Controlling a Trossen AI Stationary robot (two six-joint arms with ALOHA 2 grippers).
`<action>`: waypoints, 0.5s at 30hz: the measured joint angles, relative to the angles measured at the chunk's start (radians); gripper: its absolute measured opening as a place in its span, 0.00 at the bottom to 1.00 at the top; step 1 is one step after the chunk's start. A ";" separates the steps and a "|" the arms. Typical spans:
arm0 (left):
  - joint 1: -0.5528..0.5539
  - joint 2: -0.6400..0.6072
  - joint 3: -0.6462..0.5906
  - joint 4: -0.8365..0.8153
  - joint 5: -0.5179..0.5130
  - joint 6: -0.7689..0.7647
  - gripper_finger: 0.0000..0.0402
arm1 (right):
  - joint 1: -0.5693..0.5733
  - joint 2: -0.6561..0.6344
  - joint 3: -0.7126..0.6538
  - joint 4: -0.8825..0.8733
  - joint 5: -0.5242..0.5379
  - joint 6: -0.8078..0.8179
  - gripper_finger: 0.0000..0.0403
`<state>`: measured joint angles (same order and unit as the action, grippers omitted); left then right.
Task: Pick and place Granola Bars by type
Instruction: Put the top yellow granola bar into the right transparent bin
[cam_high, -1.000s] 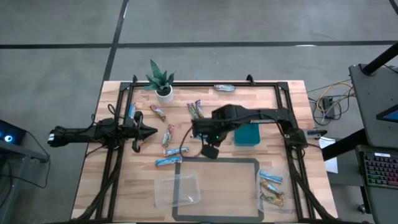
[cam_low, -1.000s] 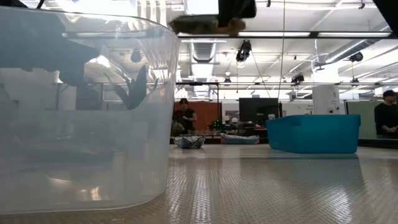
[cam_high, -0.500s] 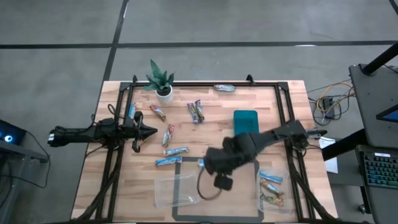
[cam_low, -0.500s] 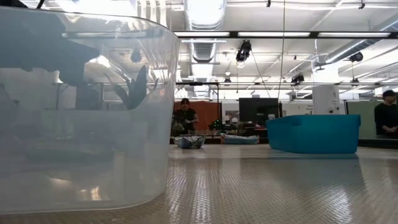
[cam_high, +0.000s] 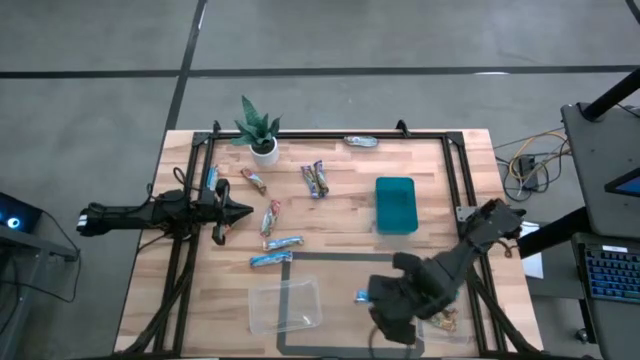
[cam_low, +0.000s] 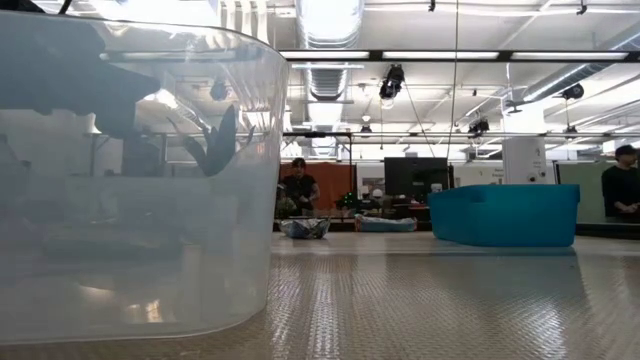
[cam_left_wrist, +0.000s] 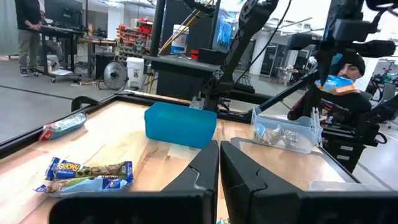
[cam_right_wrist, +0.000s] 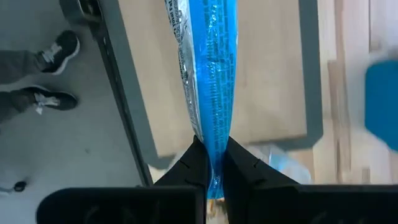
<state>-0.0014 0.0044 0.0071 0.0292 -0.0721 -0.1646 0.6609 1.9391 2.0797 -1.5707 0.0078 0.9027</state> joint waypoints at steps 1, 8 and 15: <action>0.000 0.000 0.000 0.000 0.000 0.000 0.00 | 0.017 -0.015 -0.028 0.000 0.003 0.023 0.03; 0.000 0.000 0.000 0.000 0.000 0.000 0.00 | 0.128 -0.108 -0.192 0.000 0.017 0.198 0.03; 0.000 0.000 0.000 0.000 0.000 0.000 0.00 | 0.243 -0.180 -0.324 0.008 0.014 0.373 0.03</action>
<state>-0.0015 0.0044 0.0072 0.0295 -0.0721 -0.1646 0.9040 1.7589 1.7557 -1.5629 0.0219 1.2755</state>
